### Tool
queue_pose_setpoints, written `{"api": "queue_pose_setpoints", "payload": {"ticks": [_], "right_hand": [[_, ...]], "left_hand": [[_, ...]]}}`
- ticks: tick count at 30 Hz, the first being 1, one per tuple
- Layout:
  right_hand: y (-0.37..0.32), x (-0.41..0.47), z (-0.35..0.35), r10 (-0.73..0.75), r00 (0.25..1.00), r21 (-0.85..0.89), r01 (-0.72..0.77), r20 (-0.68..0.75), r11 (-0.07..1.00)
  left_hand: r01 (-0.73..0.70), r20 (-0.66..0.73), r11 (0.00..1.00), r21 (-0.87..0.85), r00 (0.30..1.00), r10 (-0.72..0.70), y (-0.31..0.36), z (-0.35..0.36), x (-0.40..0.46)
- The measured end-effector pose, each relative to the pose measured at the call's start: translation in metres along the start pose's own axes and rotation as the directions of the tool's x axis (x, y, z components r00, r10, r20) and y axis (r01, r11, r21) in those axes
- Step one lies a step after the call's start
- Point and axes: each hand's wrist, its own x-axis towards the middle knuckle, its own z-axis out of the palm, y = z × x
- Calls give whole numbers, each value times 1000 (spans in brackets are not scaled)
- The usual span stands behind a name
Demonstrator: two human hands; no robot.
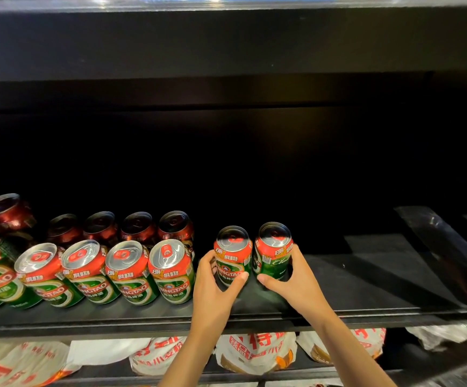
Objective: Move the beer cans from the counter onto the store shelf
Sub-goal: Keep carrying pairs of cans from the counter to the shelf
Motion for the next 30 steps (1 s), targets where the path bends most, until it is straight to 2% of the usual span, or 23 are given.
{"api": "queue_pose_setpoints", "payload": {"ticks": [5,12,17,26,30], "right_hand": [[1,1,0,20,998,17,-19,-64,1000],[-1,0,0,5,1000,12,-5,19,1000],[3,2,2,-7,998,0,7,-58,1000],[6,2,-2,-13,1000,6,13,7,1000],[3,1,-1,-26,999,24,26,-20,999]], "left_hand": [[12,-22,1000,-18,1000,-13,1,1,1],[-13,-11,1000,11,1000,13,0,0,-1],[-46,-15,996,73,999,47,-2,0,-1],[-40,-83,992,118,995,50,-3,2,-4],[-47,-134,990,136,989,65,-3,5,-7]]}}
